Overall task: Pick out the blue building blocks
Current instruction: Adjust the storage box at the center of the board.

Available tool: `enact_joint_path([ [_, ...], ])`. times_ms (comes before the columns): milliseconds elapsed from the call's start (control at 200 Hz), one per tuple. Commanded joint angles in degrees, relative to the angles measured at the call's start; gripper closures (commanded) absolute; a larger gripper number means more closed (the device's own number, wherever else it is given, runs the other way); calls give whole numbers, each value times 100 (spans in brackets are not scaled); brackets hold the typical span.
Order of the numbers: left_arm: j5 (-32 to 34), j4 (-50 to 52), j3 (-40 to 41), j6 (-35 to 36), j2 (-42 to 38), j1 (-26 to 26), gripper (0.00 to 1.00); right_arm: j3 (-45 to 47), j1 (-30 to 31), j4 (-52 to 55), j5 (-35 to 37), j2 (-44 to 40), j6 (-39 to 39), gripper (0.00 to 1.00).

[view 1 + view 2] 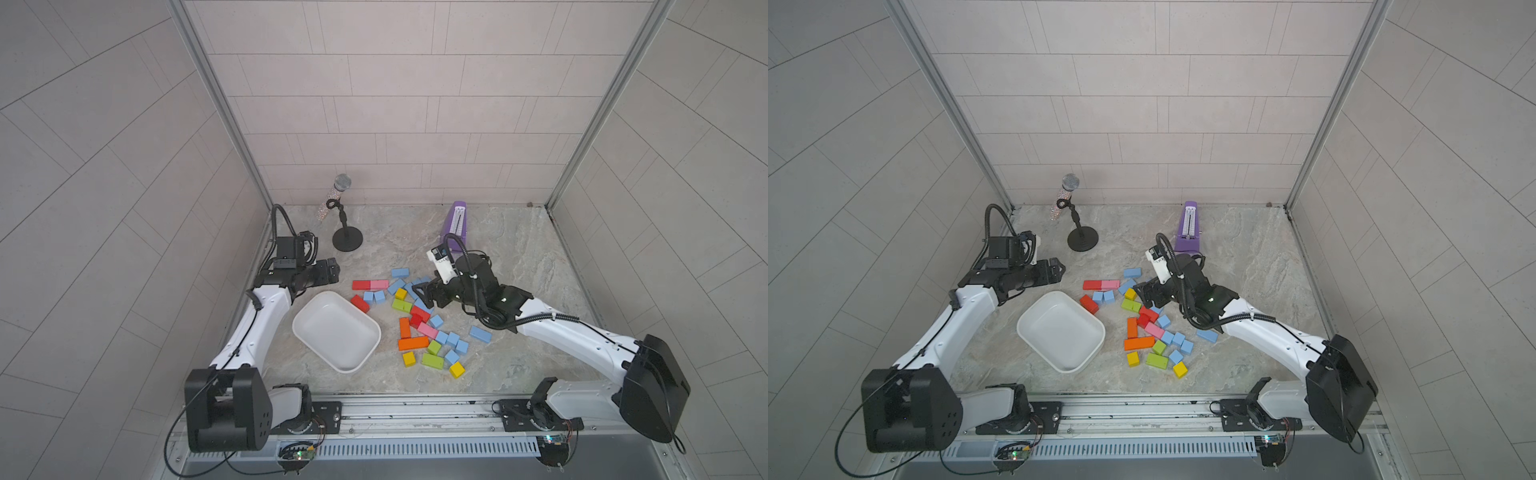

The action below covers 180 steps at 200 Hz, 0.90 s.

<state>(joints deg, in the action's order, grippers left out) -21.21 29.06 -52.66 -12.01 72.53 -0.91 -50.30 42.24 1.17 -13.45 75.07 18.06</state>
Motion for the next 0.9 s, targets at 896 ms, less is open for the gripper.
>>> enact_joint_path([
  [896, 80, -984, 245, -504, 1184, 394, 15, -1069, 1498, -1238, -1582, 3136, 604, 29],
])
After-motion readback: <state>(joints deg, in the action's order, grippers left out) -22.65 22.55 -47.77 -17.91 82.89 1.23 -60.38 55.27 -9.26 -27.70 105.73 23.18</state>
